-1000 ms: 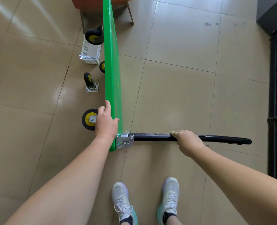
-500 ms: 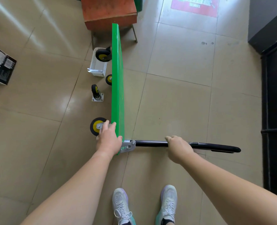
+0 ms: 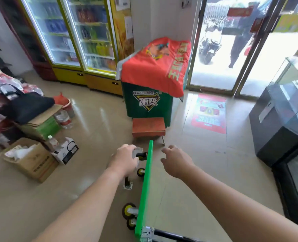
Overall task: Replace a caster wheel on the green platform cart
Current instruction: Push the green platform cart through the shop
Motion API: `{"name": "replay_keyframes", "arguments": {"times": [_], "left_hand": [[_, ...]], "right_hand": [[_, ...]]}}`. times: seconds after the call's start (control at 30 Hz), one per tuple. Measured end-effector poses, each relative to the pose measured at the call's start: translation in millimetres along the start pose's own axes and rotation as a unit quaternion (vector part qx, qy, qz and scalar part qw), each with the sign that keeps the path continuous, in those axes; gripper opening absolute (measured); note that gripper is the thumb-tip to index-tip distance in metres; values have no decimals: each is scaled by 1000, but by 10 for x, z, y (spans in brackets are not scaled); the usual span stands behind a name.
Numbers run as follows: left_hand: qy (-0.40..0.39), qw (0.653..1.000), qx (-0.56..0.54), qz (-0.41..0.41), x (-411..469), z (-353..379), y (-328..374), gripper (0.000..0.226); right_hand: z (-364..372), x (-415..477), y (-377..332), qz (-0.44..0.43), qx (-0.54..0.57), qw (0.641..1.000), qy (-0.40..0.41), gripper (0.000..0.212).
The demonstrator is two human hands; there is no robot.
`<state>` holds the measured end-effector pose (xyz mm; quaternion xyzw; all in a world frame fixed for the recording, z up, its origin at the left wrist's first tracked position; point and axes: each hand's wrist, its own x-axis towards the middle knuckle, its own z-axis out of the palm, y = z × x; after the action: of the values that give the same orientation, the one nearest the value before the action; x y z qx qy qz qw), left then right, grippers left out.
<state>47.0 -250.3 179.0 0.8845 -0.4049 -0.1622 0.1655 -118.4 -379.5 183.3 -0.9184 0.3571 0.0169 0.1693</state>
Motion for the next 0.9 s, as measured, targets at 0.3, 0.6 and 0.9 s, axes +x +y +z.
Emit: {"name": "replay_keyframes", "arguments": {"times": [0.3, 0.6, 0.9], "left_hand": [[167, 983, 43, 65, -687, -2113, 181, 46], [229, 954, 115, 155, -969, -3445, -538, 46], [249, 944, 101, 193, -873, -4326, -1219, 45]], "right_hand": [[-1812, -372, -1438, -104, -34, 979, 174, 42], [-2228, -588, -2777, -82, -34, 964, 250, 49], [-2427, -285, -3829, -70, -42, 953, 291, 43]]}}
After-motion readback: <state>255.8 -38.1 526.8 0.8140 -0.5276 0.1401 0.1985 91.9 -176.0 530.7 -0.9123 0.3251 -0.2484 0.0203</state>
